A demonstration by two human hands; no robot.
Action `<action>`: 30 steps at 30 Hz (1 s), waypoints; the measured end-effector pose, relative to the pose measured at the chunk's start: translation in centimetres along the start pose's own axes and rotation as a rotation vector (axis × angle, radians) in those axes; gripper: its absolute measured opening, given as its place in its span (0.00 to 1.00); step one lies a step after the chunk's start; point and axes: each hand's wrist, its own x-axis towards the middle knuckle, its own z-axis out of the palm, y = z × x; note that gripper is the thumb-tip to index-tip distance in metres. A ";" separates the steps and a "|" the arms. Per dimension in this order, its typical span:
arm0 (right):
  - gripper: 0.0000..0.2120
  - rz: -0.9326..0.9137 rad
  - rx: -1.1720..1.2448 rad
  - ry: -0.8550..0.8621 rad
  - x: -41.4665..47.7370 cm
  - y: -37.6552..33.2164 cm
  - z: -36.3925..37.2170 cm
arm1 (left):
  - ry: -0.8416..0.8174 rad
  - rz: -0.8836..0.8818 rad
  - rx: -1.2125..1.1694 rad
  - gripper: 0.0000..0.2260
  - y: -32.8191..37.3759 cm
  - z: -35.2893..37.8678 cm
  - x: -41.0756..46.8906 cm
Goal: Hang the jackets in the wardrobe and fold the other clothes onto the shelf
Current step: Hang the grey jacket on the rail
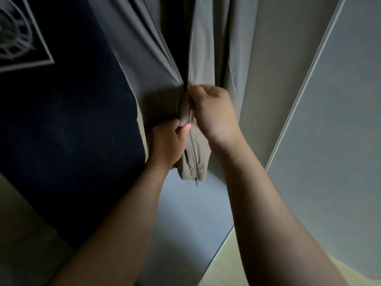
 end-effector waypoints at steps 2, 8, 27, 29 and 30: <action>0.24 -0.001 -0.030 -0.038 0.6 -1.4 -0.1 | 0.048 0.037 0.153 0.24 1.1 -1.6 2.3; 0.25 0.112 -0.059 -0.053 0.8 -4.5 -1.1 | 0.241 -0.011 -0.239 0.15 4.6 -5.5 5.6; 0.15 -0.039 0.020 -0.088 3.0 -18.8 0.6 | 0.319 -0.018 -0.072 0.15 7.8 -13.8 7.4; 0.18 -0.044 0.037 -0.095 3.0 -18.9 0.7 | 0.385 -0.039 -0.068 0.13 8.7 -15.0 8.6; 0.19 -0.037 0.040 -0.111 2.9 -18.7 0.8 | 0.424 -0.054 -0.094 0.11 9.4 -15.8 9.4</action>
